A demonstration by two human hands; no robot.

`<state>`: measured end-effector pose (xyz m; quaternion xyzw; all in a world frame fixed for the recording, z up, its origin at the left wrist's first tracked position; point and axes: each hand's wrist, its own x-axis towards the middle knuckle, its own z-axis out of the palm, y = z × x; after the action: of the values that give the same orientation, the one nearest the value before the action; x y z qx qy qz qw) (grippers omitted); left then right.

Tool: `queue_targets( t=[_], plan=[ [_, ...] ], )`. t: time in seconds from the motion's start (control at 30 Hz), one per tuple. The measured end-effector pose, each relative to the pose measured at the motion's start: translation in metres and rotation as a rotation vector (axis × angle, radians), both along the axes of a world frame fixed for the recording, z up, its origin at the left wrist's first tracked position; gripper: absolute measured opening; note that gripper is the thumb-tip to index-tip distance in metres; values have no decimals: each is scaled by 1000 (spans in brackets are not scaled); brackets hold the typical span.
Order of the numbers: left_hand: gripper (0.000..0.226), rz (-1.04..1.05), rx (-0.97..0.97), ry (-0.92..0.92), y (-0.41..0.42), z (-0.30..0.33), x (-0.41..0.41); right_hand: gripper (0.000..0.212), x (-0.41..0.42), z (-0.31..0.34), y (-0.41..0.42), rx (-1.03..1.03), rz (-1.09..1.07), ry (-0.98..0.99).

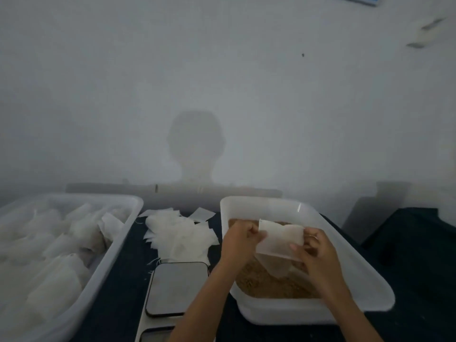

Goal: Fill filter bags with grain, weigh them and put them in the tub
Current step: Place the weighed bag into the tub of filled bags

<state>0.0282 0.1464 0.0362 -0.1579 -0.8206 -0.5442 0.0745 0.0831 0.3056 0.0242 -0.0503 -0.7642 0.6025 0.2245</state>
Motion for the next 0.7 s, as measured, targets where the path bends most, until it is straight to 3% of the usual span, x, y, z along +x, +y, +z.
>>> queue_targets(
  t=[0.23, 0.5, 0.6, 0.7],
  plan=[
    [32, -72, 28, -54, 8, -11, -1, 28, 9, -2, 7, 250, -101, 92],
    [33, -106, 37, -33, 12, -18, -4, 29, 12, -3, 9, 272, -103, 124],
    [24, -154, 31, -2, 11, -13, -6, 28, 12, -6, 11, 268, -84, 85],
    [30, -224, 39, 10, 12, -6, -10, 28, 13, -7, 14, 280, -21, -9]
  ],
)
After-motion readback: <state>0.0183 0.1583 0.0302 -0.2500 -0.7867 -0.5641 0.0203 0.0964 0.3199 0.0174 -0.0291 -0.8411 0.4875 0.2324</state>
